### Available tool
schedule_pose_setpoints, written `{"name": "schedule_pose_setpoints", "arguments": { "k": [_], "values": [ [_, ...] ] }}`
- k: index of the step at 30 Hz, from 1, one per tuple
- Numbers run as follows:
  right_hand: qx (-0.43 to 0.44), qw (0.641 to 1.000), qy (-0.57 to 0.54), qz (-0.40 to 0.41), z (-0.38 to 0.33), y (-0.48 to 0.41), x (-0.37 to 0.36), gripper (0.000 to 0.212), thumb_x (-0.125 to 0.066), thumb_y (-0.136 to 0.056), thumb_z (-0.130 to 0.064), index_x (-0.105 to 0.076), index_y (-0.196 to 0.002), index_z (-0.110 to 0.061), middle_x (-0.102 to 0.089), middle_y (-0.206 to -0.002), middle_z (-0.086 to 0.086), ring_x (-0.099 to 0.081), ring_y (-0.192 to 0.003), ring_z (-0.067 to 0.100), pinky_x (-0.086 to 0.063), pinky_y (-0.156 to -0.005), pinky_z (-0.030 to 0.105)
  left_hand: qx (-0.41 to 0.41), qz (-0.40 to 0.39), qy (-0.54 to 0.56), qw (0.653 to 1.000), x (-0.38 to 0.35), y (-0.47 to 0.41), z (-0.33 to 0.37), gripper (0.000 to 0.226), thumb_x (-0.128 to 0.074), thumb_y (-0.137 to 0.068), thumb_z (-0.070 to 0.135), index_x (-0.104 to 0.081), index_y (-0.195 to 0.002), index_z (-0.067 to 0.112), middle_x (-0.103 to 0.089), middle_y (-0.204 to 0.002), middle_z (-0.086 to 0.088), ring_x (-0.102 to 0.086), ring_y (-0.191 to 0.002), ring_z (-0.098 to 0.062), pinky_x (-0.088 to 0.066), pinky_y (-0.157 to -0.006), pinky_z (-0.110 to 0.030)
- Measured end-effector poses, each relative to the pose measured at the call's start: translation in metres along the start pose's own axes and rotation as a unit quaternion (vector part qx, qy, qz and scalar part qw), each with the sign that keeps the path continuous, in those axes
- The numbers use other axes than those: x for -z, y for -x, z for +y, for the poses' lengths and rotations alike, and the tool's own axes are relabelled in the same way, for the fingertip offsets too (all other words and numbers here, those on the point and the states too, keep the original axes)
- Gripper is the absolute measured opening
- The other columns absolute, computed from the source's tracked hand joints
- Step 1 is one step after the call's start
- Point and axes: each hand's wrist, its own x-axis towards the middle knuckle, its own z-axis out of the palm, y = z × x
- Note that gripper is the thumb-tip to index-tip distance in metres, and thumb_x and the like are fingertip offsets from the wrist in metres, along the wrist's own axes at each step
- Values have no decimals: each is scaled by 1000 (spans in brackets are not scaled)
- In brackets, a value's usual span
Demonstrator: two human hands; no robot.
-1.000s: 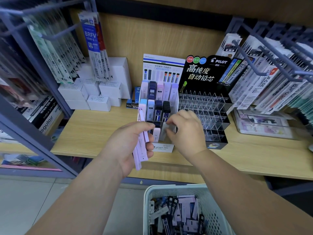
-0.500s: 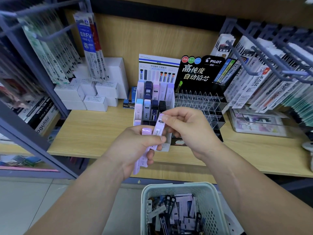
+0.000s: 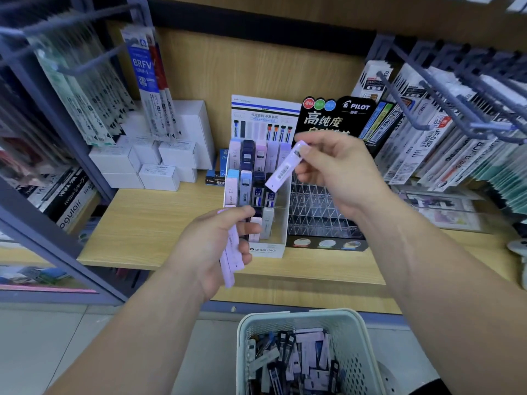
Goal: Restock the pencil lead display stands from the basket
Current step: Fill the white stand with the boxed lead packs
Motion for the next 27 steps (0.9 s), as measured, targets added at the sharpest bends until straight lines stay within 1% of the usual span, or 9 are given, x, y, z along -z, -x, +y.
{"name": "schedule_pose_setpoints", "arguments": {
  "k": [3, 6, 10, 13, 16, 19, 22, 24, 27],
  "values": [
    [-12, 992, -44, -117, -6, -2, -3, 17, -59, -97, 1, -69, -105, -9, -72, -76, 2, -66, -65, 13, -58, -62, 23, 24, -43, 26, 998, -1, 3, 3, 34, -65, -92, 38, -72, -109, 9, -74, -92, -13, -44, -46, -14, -44, -49, -26],
    [-8, 983, -51, -175, 3, 4, -8, 19, -59, -96, 3, -70, -102, -10, -70, -79, 3, -67, -69, 16, -58, -66, 25, 30, -84, 8, 996, -3, 6, 3, 31, -66, -90, 32, -71, -110, 9, -73, -87, -11, -43, -45, -13, -42, -48, -24],
    [-10, 986, -86, -140, 16, 14, -11, 16, -68, -88, -8, -72, -103, -9, -73, -91, 14, -69, -74, 21, -59, -70, 28, 0, -49, -24, 999, -3, 1, -2, 11, -74, -85, 16, -72, -94, 11, -66, -76, -7, -40, -47, -13, -37, -45, -23],
    [-3, 993, -61, -97, 24, 24, -16, 22, -68, -90, 2, -70, -108, -10, -75, -88, 15, -70, -75, 24, -60, -72, 30, -10, -29, -41, 999, -2, -1, -5, 12, -75, -84, 8, -65, -86, 14, -63, -71, -5, -34, -45, -11, -30, -44, -22],
    [-5, 997, -50, -50, 24, 26, -10, 29, -66, -92, 5, -63, -116, -12, -76, -85, 13, -71, -73, 23, -60, -73, 31, -5, -27, -39, 999, -5, 1, -5, 6, -74, -85, 11, -70, -87, 14, -61, -68, -4, -32, -45, -11, -28, -44, -21],
    [11, 999, 34, -10, 24, 23, 7, 19, -69, -92, 2, -69, -102, -14, -77, -86, 11, -74, -74, 21, -61, -74, 32, 30, -22, 24, 999, -4, 1, -2, 18, -67, -86, 16, -72, -101, 7, -57, -67, -5, -33, -46, -12, -29, -44, -21],
    [31, 984, 176, 5, 37, 22, 14, 21, -72, -91, -3, -71, -96, -23, -74, -90, 5, -75, -76, 19, -62, -79, 36, 56, -66, 107, 990, -1, 2, 2, 43, -46, -87, 21, -68, -113, -4, -55, -67, -10, -34, -47, -15, -30, -47, -22],
    [65, 964, 259, 3, 48, 23, 9, 21, -74, -89, -8, -72, -95, -28, -72, -91, -4, -72, -78, 14, -60, -78, 30, 56, -87, 134, 986, -1, 3, 3, 48, -40, -88, 20, -66, -118, -6, -55, -69, -10, -36, -48, -15, -32, -47, -22],
    [144, 932, 334, -8, 64, 23, -1, 16, -74, -89, -9, -74, -99, -22, -67, -90, -12, -66, -79, 4, -54, -76, 18, 44, -102, 144, 983, -3, 3, 4, 46, -40, -91, 19, -62, -124, -6, -58, -71, -11, -42, -49, -16, -37, -46, -24]
  ]
}}
